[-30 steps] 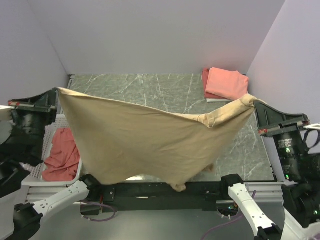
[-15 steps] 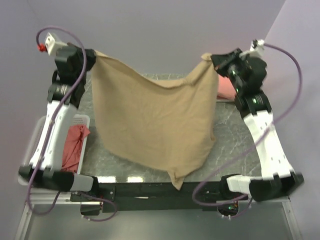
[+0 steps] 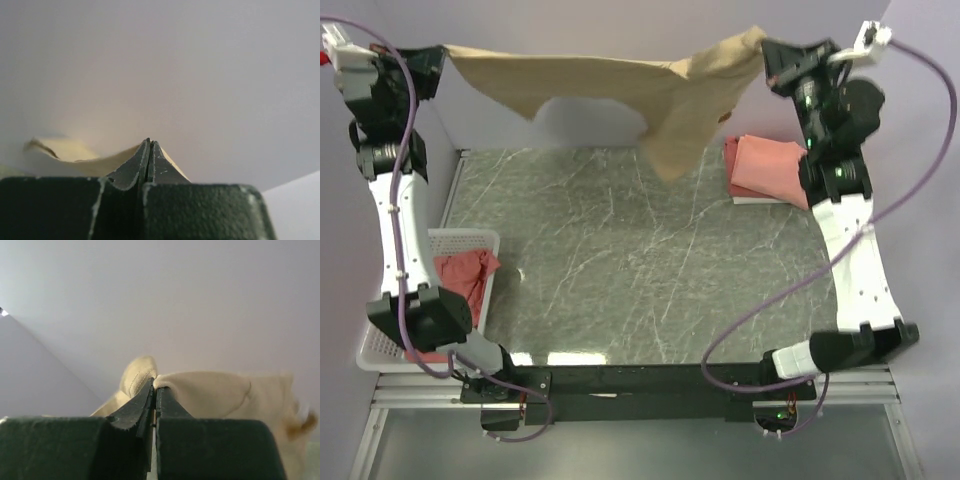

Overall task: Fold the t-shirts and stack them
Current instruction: Flatten the tshirt out, then fold the tshirt

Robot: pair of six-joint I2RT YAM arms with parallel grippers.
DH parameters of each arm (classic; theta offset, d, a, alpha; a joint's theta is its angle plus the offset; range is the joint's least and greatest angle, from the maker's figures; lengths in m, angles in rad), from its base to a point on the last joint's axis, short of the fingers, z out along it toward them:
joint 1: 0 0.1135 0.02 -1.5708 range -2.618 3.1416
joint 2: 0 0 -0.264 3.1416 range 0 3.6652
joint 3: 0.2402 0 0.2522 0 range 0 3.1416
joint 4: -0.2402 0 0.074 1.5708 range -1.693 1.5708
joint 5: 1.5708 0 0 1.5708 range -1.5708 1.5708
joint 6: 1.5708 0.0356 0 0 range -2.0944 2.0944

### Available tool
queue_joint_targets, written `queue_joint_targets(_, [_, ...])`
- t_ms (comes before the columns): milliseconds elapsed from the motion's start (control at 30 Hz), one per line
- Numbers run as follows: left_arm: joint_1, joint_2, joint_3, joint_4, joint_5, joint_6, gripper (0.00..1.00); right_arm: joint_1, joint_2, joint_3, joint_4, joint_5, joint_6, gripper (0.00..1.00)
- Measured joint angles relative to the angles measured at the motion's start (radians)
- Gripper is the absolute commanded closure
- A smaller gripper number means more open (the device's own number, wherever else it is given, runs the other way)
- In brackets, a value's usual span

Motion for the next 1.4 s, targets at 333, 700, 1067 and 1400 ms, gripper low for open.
queue_joint_targets(333, [0.009, -0.383, -0.857, 0.076, 0.079, -0.044, 0.99, -0.008, -0.421, -0.959, 0.124, 0.014, 0.100, 1.00])
queue_joint_targets(700, [0.008, -0.568, -1.424, -0.054, 0.026, -0.025, 0.99, -0.010, -0.666, -1.642, 0.067, -0.042, 0.276, 0.51])
queue_joint_targets(1067, [0.008, -0.681, -1.467, -0.131, -0.044, 0.025, 0.99, -0.010, -0.898, -1.563, -0.225, 0.051, 0.235, 0.27])
queue_joint_targets(1400, [0.009, -0.702, -1.457, -0.202, -0.064, 0.050, 0.99, -0.010, -0.942, -1.508, -0.375, 0.061, 0.187, 0.35])
